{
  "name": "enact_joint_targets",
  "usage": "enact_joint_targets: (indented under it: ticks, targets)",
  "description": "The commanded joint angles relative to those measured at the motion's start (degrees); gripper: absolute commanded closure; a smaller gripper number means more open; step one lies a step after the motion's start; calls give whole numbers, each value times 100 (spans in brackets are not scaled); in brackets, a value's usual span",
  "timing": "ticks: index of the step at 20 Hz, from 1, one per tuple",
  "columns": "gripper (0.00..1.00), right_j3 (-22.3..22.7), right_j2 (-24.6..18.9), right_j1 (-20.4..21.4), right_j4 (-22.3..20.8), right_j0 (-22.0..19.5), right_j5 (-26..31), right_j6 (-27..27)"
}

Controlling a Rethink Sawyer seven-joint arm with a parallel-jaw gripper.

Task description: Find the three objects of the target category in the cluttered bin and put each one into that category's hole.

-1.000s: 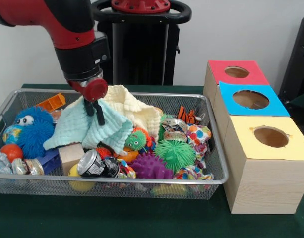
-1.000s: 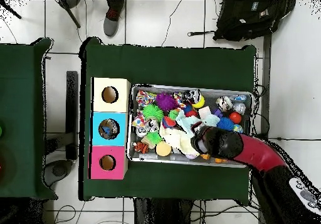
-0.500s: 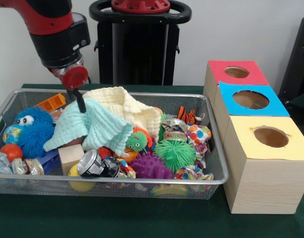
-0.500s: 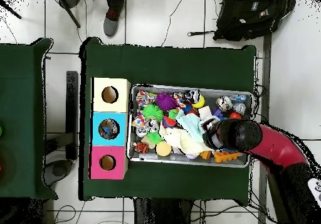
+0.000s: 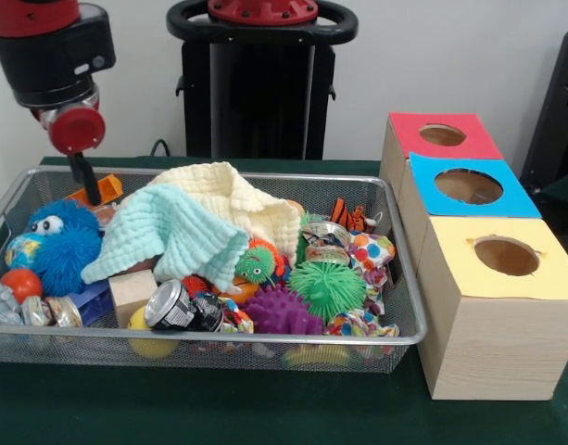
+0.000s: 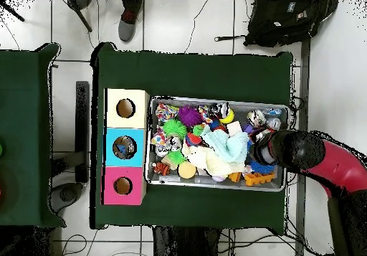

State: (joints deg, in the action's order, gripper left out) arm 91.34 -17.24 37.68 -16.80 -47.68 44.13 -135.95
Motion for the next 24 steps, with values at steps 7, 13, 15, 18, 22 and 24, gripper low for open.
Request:
enact_joint_targets:
  ticks: [7,13,15,18,22,24]
  targets:
    - [0,-1081,-487,-872,-861,-102,188,1696]
    - [0,-1337,-607,-1284,-1004,-230,47,1736]
    - [0,-1441,-634,-1403,-1037,-259,107,1756]
    - [0,-1543,-667,-1514,-1085,-298,143,1780]
    - [0,-1775,-718,-1680,-1180,-325,193,1861]
    - [0,-1817,-753,-1822,-1229,-371,209,1922]
